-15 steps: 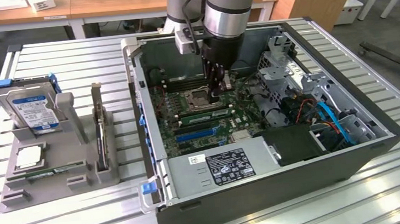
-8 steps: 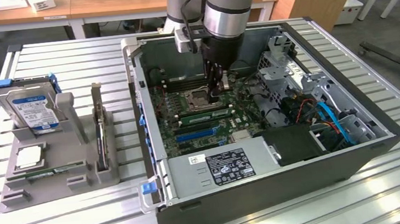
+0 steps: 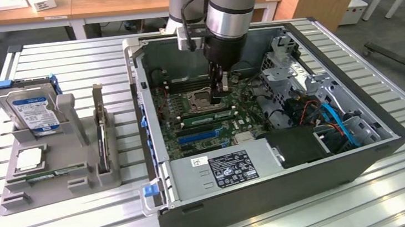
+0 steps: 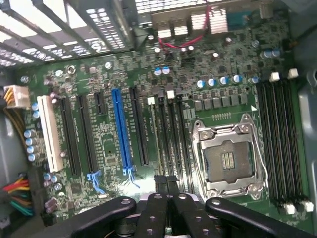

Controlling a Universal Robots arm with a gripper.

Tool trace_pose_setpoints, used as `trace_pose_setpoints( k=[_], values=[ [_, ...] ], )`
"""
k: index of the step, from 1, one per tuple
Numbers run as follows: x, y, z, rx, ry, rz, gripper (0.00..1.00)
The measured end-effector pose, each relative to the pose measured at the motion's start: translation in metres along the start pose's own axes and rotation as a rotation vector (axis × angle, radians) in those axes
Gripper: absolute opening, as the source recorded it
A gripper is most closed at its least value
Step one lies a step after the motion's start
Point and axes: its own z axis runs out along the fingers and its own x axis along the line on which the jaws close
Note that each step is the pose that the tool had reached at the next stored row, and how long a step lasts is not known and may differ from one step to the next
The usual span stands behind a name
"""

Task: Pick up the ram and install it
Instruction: 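Press down the ram until it locks into place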

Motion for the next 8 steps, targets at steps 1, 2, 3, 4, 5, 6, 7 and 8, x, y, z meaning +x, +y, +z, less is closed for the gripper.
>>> trace_pose_setpoints(
  k=[1, 2, 3, 4, 5, 6, 7, 8],
  values=[
    [0.0000, 0.0000, 0.0000, -0.0002, -0.0003, 0.014, 0.10],
    [0.0000, 0.0000, 0.0000, -0.0005, -0.0007, 0.028, 0.10],
    [0.0000, 0.0000, 0.0000, -0.0008, -0.0011, 0.042, 0.10],
    [0.0000, 0.0000, 0.0000, -0.0011, -0.0015, 0.057, 0.10],
    [0.0000, 0.0000, 0.0000, -0.0015, -0.0019, 0.073, 0.10],
    [0.0000, 0.0000, 0.0000, -0.0018, -0.0022, 0.087, 0.10],
    [0.0000, 0.0000, 0.0000, -0.0021, -0.0026, 0.102, 0.10],
    [0.0000, 0.0000, 0.0000, -0.0025, -0.0029, 0.116, 0.10]
  ],
)
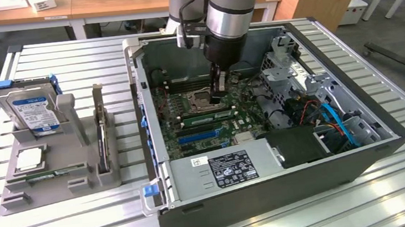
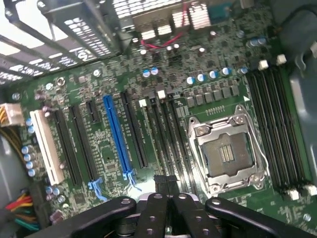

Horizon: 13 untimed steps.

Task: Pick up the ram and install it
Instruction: 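Press down the ram until it locks into place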

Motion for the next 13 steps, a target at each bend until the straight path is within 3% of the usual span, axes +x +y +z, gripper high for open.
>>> trace_pose_setpoints(
  k=[13],
  values=[
    [0.0000, 0.0000, 0.0001, -0.0053, -0.0049, 0.206, 0.10]
  ],
)
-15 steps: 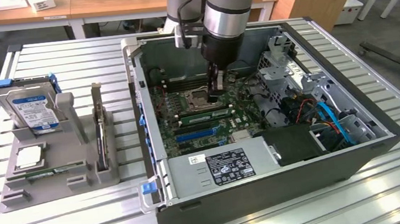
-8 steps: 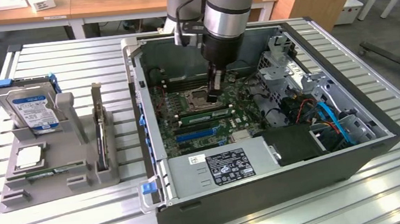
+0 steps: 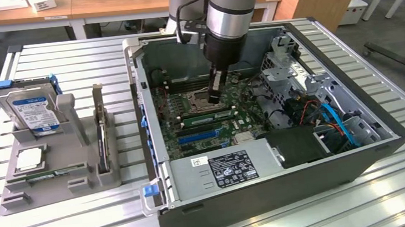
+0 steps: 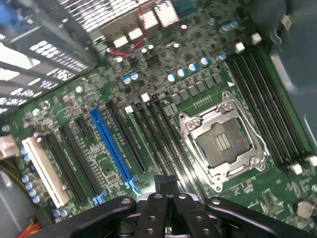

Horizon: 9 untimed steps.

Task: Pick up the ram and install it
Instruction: 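Press down the ram until it locks into place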

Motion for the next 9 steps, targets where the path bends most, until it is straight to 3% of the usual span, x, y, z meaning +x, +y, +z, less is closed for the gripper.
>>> trace_pose_setpoints(
  k=[9],
  values=[
    [0.0000, 0.0000, 0.0001, -0.0034, -0.0036, 0.142, 0.10]
  ],
)
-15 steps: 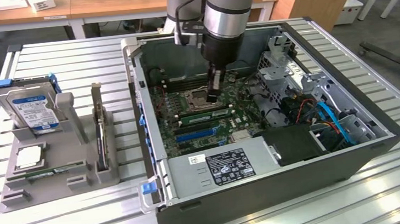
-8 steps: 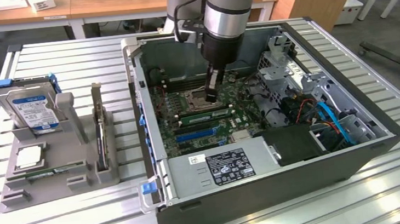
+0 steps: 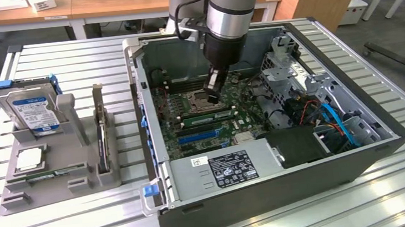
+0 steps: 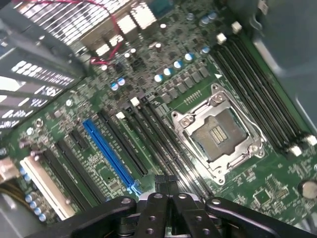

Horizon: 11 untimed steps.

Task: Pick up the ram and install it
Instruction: 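Press down the ram until it locks into place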

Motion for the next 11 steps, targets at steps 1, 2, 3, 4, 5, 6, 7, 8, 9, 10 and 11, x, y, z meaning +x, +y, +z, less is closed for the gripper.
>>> trace_pose_setpoints(
  k=[1, 2, 3, 4, 5, 6, 7, 8, 9, 10, 11],
  values=[
    [0.0000, 0.0000, 0.0000, -0.0004, -0.0003, 0.016, 0.10],
    [0.0000, 0.0000, 0.0000, -0.0007, -0.0008, 0.031, 0.10],
    [0.0000, 0.0000, 0.0000, -0.0011, -0.0011, 0.047, 0.10],
    [0.0000, 0.0000, 0.0001, -0.0015, -0.0015, 0.062, 0.10],
    [0.0000, 0.0000, 0.0001, -0.0019, -0.0019, 0.078, 0.10],
    [0.0000, 0.0000, 0.0001, -0.0023, -0.0023, 0.094, 0.10],
    [0.0000, 0.0000, 0.0001, -0.0027, -0.0026, 0.110, 0.10],
    [0.0000, 0.0000, 0.0001, -0.0031, -0.0030, 0.126, 0.10],
    [0.0000, 0.0000, 0.0001, -0.0035, -0.0034, 0.141, 0.10],
    [0.0000, 0.0000, 0.0001, -0.0039, -0.0038, 0.156, 0.10],
    [0.0000, 0.0000, 0.0002, -0.0042, -0.0041, 0.172, 0.10]
  ],
)
